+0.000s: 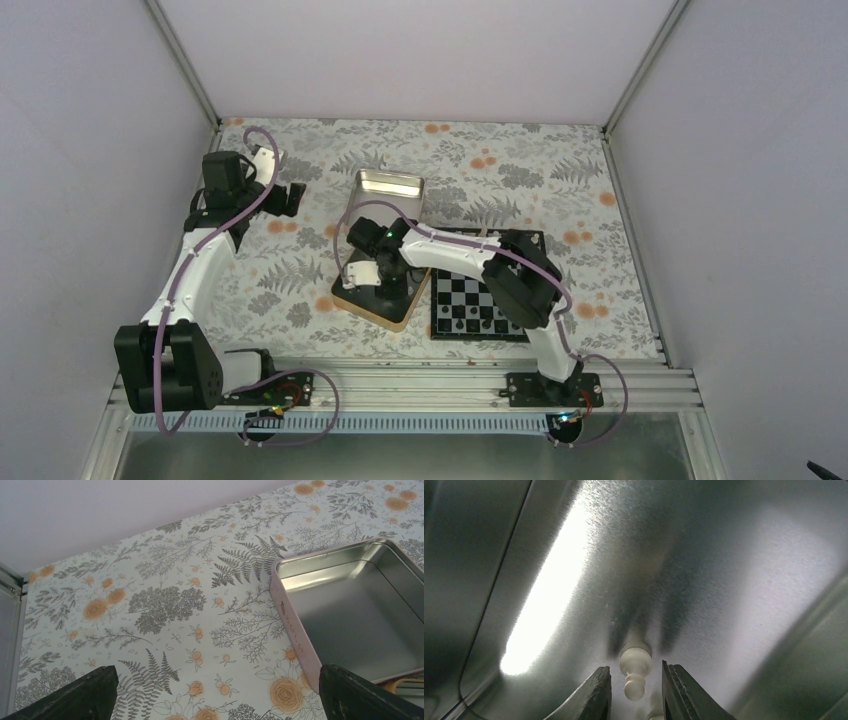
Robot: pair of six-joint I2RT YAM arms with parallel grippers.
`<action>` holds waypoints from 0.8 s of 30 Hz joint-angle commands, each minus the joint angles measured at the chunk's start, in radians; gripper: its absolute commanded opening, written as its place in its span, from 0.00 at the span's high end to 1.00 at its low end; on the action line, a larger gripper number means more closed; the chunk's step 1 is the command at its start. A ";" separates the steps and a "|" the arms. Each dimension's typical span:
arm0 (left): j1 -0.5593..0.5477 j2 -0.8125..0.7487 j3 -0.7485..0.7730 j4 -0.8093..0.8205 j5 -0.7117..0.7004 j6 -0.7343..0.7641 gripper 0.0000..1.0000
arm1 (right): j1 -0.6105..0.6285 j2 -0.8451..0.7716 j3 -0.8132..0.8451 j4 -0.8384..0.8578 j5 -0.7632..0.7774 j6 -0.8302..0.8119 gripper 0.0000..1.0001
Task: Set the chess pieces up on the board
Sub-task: Pick up the chess piece from the storage box.
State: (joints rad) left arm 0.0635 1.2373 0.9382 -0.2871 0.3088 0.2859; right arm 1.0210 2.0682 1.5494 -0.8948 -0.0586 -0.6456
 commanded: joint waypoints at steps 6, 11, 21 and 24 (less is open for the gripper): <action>0.004 -0.007 -0.001 -0.001 0.018 0.016 0.00 | 0.013 0.030 0.016 0.021 -0.014 -0.004 0.85; 0.004 -0.006 -0.002 -0.001 0.018 0.016 0.00 | 0.014 -0.024 0.011 0.022 -0.023 0.002 0.92; 0.004 -0.002 0.001 -0.001 0.017 0.015 0.00 | -0.082 -0.277 0.012 -0.049 0.033 0.044 0.93; 0.004 0.001 0.002 0.000 0.021 0.015 0.00 | -0.188 -0.354 -0.036 -0.065 0.028 0.046 0.93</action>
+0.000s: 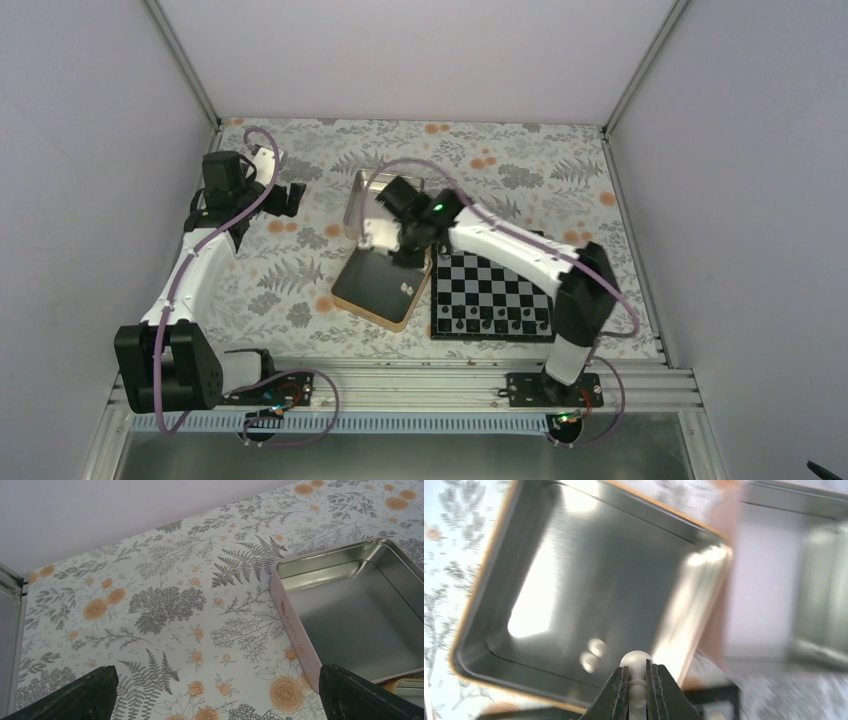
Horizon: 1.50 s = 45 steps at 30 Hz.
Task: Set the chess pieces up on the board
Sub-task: Pick up the chess piece from the storage box, then place the chess piece on the chessboard.
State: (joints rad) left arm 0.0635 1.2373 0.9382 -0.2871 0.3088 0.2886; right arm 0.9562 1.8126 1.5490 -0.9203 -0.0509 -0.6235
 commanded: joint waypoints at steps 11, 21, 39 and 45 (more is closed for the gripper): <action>0.002 0.008 0.005 -0.002 0.038 0.016 0.00 | -0.605 -0.358 -0.399 -0.010 -0.013 -0.069 0.92; 0.002 0.003 0.008 -0.010 0.044 0.015 0.00 | -0.805 -0.278 -0.510 0.067 -0.051 -0.150 0.92; 0.002 0.002 0.005 -0.007 0.036 0.015 0.00 | -0.808 -0.125 -0.434 0.134 -0.091 -0.131 0.90; 0.002 0.004 0.003 -0.009 0.037 0.015 0.00 | -0.808 -0.102 -0.424 0.131 -0.091 -0.133 0.90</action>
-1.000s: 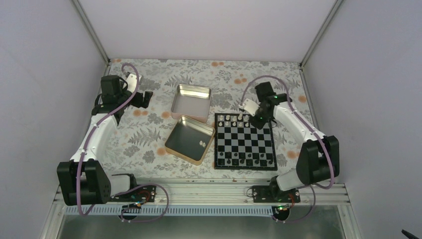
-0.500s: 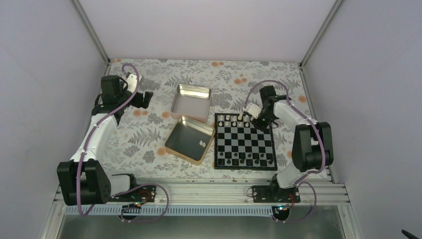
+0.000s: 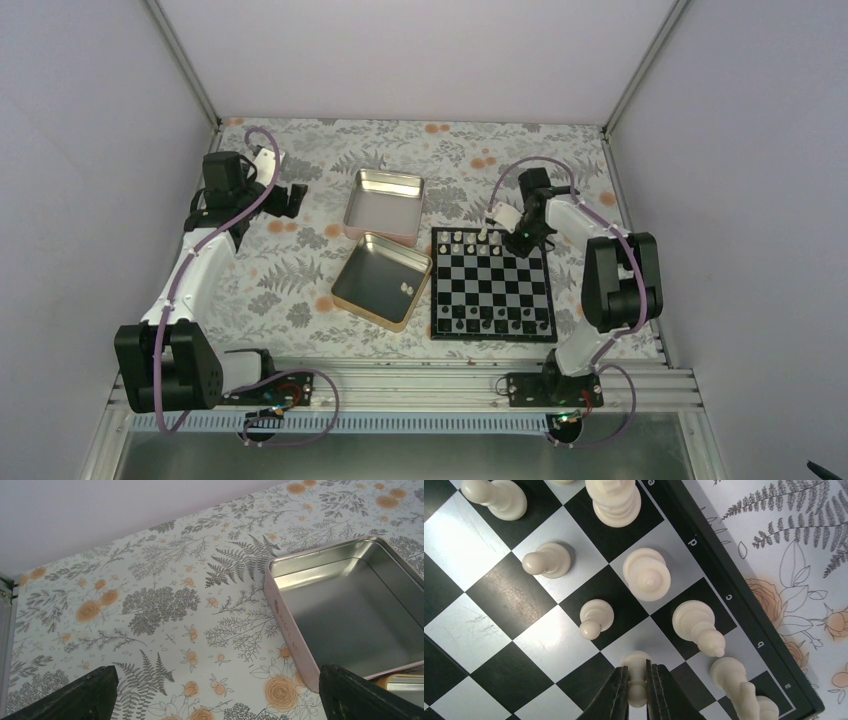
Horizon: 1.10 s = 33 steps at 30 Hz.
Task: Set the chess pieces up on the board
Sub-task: Place the chess piece on the chessboard, then pick up the chess piece from the storage box.
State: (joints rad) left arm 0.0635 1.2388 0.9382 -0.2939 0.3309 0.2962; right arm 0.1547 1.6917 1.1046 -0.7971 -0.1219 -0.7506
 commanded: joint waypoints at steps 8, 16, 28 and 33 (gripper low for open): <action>0.002 -0.001 0.004 -0.002 0.015 0.008 0.00 | -0.007 0.032 0.022 0.016 -0.013 -0.006 0.86; 0.002 -0.007 0.005 -0.004 0.014 0.008 0.00 | -0.006 -0.017 0.052 -0.038 -0.006 0.007 0.75; 0.002 -0.010 0.008 -0.009 0.015 0.006 0.00 | 0.444 -0.130 0.278 -0.282 -0.026 0.135 0.74; 0.002 -0.019 0.007 -0.007 0.005 0.004 0.00 | 0.619 -0.065 0.335 -0.247 -0.037 0.158 0.69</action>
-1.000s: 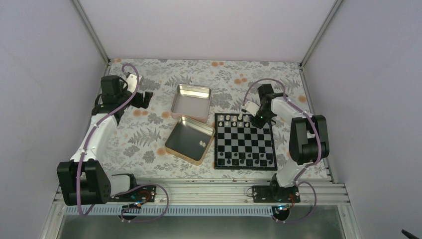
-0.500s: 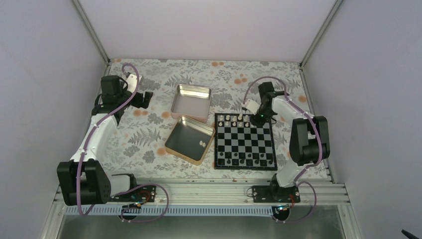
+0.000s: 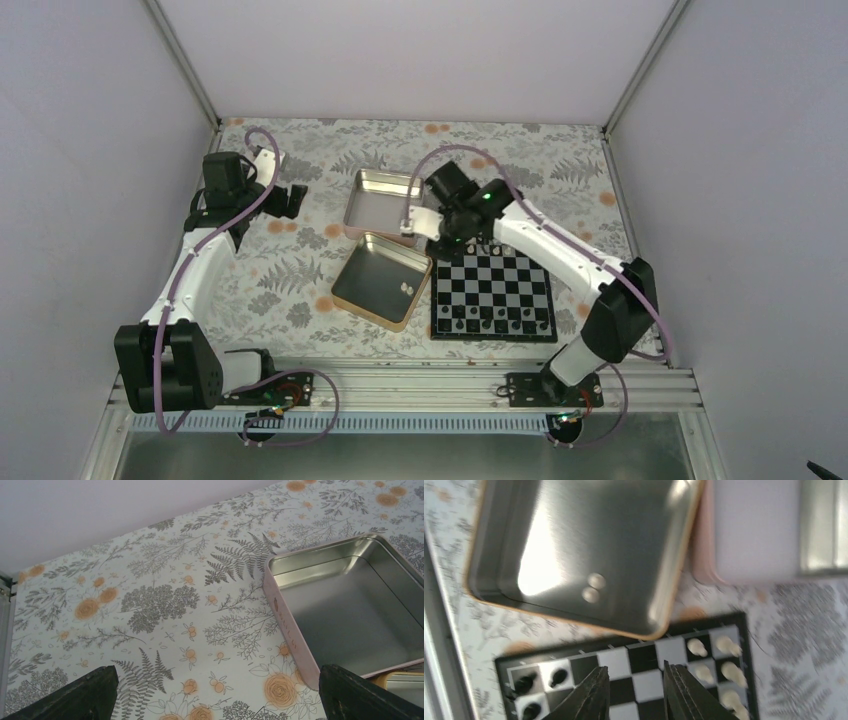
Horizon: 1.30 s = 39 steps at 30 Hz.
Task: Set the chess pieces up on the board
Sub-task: Pick up the chess piece from the storage box.
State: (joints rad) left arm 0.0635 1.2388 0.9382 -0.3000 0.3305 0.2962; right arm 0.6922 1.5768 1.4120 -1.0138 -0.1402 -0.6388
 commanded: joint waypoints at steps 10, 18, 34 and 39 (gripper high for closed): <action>0.004 -0.021 0.006 0.001 0.003 0.004 0.00 | 0.215 0.291 0.040 0.071 0.005 0.033 0.68; 0.004 -0.019 0.007 -0.002 0.011 0.005 0.00 | 0.241 0.417 0.105 0.052 0.019 0.036 0.68; 0.004 -0.028 0.008 -0.005 0.013 0.003 0.00 | 0.239 0.478 0.101 0.088 0.088 0.034 0.69; 0.004 -0.027 0.008 -0.005 0.014 0.003 0.00 | 0.236 0.485 0.099 0.104 0.089 0.034 0.76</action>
State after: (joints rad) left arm 0.0635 1.2293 0.9382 -0.3092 0.3305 0.2962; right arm 0.9287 2.0514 1.4921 -0.9348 -0.0647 -0.6121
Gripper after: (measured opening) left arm 0.999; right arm 0.280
